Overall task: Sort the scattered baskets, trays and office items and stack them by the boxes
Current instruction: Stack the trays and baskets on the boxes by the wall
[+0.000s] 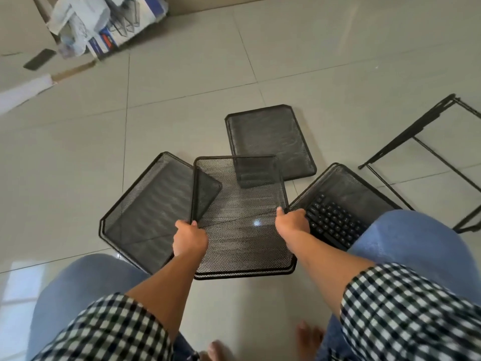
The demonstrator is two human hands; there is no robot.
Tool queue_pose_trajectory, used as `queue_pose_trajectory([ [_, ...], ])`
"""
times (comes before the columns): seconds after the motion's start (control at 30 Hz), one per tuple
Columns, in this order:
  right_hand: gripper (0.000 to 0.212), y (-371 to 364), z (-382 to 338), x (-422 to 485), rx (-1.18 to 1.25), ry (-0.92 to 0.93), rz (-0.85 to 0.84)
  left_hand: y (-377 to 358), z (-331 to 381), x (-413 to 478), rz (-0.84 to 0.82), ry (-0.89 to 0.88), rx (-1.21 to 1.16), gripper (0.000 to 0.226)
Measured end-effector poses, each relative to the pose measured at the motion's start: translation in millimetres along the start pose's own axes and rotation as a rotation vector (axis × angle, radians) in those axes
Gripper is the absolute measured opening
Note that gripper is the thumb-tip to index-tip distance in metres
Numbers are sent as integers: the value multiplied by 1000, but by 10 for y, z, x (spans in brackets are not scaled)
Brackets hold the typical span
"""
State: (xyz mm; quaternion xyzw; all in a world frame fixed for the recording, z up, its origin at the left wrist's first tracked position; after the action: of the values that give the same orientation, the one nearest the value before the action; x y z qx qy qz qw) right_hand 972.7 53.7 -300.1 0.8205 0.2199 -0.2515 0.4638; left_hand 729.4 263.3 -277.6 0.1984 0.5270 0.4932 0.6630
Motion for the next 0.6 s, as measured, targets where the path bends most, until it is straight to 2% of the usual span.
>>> queue_pose_trajectory([
  [0.13, 66, 51, 2, 21, -132, 43, 35, -15, 24, -6, -4, -31, -7, 35],
  [0.27, 76, 59, -7, 29, -94, 46, 23, 11, 76, 2, -4, -65, 48, 39],
  [0.6, 82, 294, -78, 33, -40, 29, 164, 52, 377, -63, 22, -135, 1, 38],
])
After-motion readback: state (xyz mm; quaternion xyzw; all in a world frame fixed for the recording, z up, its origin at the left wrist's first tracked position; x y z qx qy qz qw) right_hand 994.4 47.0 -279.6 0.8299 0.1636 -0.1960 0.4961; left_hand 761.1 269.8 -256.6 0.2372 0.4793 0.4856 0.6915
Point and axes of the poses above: each hand's wrist, its own x-axis towards the middle knuckle, its own y-axis out of the back of the hand, z = x × y, the point moved 8 cm from there along x, towards the middle knuckle, and after that the axes turned 6 degrees about y, right-handed, at the moved point
